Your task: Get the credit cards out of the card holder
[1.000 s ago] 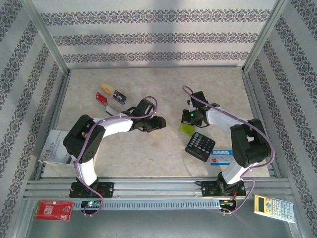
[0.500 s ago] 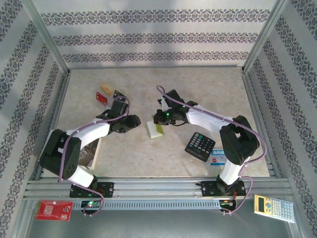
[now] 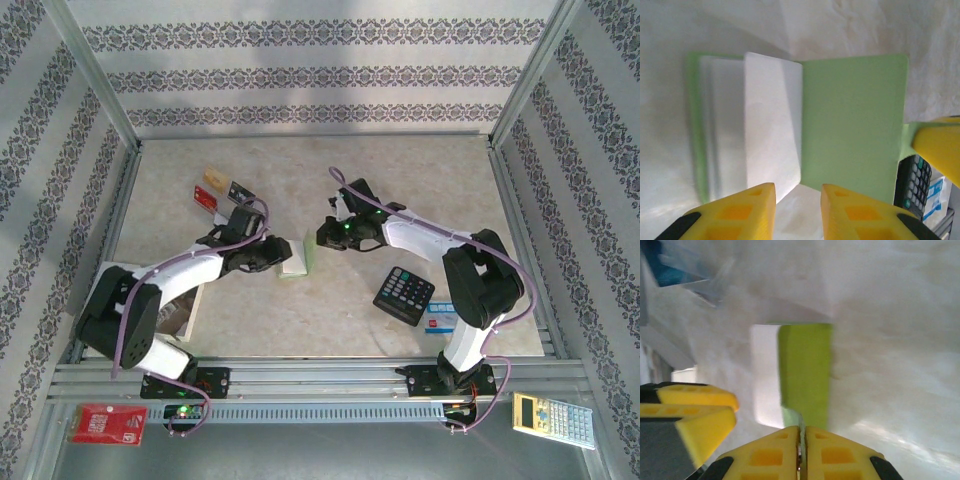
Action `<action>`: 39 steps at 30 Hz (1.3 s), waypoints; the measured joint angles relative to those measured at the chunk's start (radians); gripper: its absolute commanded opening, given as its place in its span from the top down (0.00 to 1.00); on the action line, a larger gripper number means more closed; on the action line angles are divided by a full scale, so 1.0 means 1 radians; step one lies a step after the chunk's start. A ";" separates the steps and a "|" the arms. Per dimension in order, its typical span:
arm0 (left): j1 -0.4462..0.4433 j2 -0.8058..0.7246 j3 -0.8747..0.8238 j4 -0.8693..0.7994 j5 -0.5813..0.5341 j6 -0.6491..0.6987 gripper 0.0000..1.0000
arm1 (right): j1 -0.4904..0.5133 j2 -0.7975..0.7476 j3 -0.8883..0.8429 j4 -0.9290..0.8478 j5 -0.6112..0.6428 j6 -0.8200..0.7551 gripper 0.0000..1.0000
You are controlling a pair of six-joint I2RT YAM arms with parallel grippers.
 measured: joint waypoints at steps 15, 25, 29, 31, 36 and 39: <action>-0.079 0.163 0.157 0.027 0.024 0.005 0.67 | -0.069 0.045 -0.054 -0.072 0.143 -0.114 0.86; -0.079 0.044 0.173 -0.106 -0.159 0.051 0.48 | -0.069 0.074 -0.054 -0.070 0.151 -0.117 0.86; -0.077 0.042 0.162 -0.117 -0.182 0.049 0.46 | -0.069 0.082 -0.054 -0.071 0.154 -0.117 0.86; -0.077 0.060 0.156 -0.117 -0.167 0.047 0.46 | -0.069 0.082 -0.054 -0.070 0.154 -0.117 0.86; -0.077 0.151 0.156 -0.085 -0.081 0.047 0.47 | -0.069 0.082 -0.054 -0.070 0.154 -0.117 0.85; -0.078 0.201 0.164 -0.049 -0.013 0.046 0.48 | -0.069 0.082 -0.054 -0.067 0.154 -0.117 0.84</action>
